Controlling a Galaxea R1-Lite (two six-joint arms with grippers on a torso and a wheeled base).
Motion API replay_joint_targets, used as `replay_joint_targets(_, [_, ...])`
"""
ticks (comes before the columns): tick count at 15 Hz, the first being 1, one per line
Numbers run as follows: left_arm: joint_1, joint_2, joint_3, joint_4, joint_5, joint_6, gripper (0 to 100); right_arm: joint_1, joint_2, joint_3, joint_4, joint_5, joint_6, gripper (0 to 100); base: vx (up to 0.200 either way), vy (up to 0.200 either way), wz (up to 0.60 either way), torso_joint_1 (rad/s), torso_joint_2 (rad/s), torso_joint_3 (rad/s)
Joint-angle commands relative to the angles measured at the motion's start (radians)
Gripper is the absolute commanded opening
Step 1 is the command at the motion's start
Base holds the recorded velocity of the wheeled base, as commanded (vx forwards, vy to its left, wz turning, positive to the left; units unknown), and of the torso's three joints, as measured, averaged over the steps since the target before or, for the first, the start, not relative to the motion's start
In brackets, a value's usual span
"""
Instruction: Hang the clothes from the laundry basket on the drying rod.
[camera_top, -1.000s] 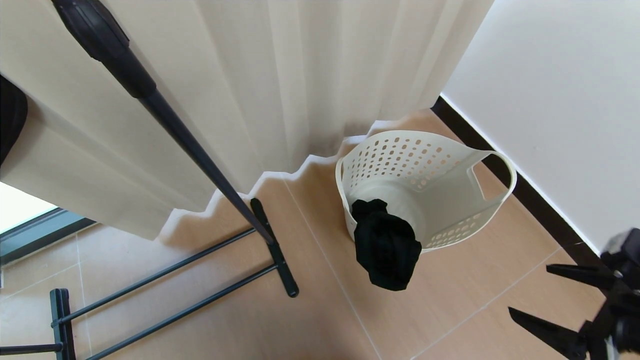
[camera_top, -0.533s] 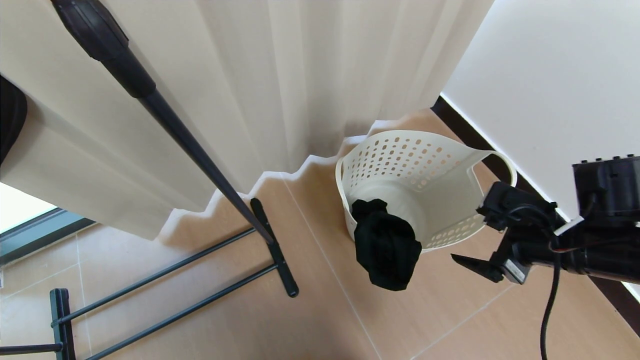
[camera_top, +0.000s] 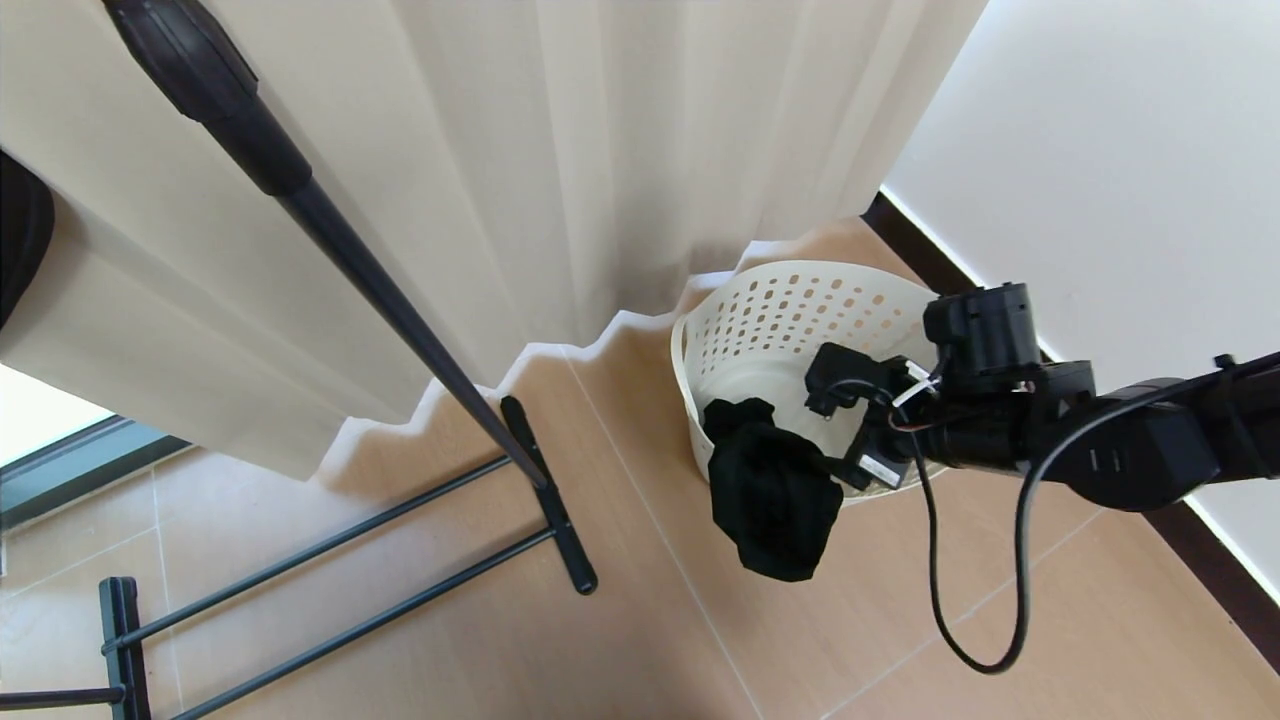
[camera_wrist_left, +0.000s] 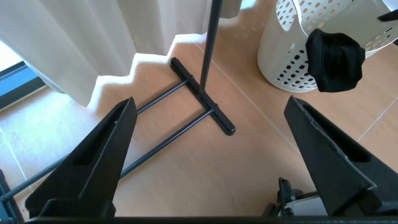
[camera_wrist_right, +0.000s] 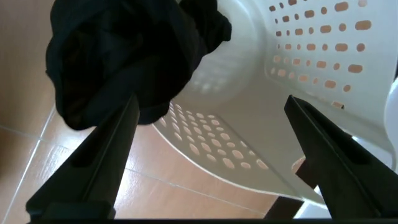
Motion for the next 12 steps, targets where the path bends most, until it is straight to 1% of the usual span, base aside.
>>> replay_joint_targets(1, [0.0, 0.001, 0.0, 0.0, 0.0, 0.002, 100, 0.01, 0.112, -0.011, -0.054, -0.006, 0.0, 100, 0.0, 0.0, 0.0, 0.0, 0.0, 0.0])
replay_joint_targets(6, [0.0, 0.001, 0.0, 0.0, 0.0, 0.003, 100, -0.01, 0.137, -0.038, -0.063, -0.003, 0.001, 100, 0.0, 0.0, 0.0, 0.0, 0.0, 0.0])
replay_joint_targets(8, [0.0, 0.001, 0.0, 0.0, 0.0, 0.003, 100, -0.008, 0.171, -0.058, -0.065, -0.006, 0.005, 100, 0.0, 0.0, 0.0, 0.0, 0.0, 0.0])
replay_joint_targets(12, [0.0, 0.0, 0.0, 0.0, 0.0, 0.003, 100, -0.01, 0.221, -0.104, -0.102, -0.01, 0.021, 100, 0.0, 0.0, 0.0, 0.0, 0.0, 0.0])
